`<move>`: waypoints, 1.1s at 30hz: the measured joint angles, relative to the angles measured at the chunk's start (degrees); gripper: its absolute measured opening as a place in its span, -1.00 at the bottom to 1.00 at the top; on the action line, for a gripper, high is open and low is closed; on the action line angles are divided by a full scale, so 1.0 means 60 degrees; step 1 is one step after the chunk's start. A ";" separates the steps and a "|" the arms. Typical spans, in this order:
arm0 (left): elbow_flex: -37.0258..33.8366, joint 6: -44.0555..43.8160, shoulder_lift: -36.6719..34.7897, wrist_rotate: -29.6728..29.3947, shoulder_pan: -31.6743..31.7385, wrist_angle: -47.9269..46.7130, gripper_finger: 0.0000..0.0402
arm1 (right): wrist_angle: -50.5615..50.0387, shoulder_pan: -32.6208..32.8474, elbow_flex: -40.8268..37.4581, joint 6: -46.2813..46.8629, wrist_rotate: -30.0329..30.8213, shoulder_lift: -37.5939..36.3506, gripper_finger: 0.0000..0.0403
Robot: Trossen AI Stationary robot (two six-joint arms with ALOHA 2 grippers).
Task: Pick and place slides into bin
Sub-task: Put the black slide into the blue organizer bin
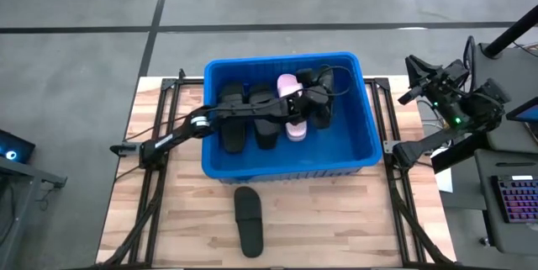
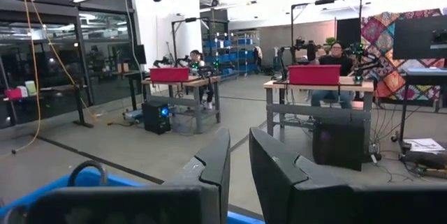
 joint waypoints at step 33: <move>-0.0401 -0.1505 0.0000 0.2390 0.0353 0.0452 0.54 | -0.0038 0.0000 -0.0005 0.0004 -0.0004 0.0004 -0.76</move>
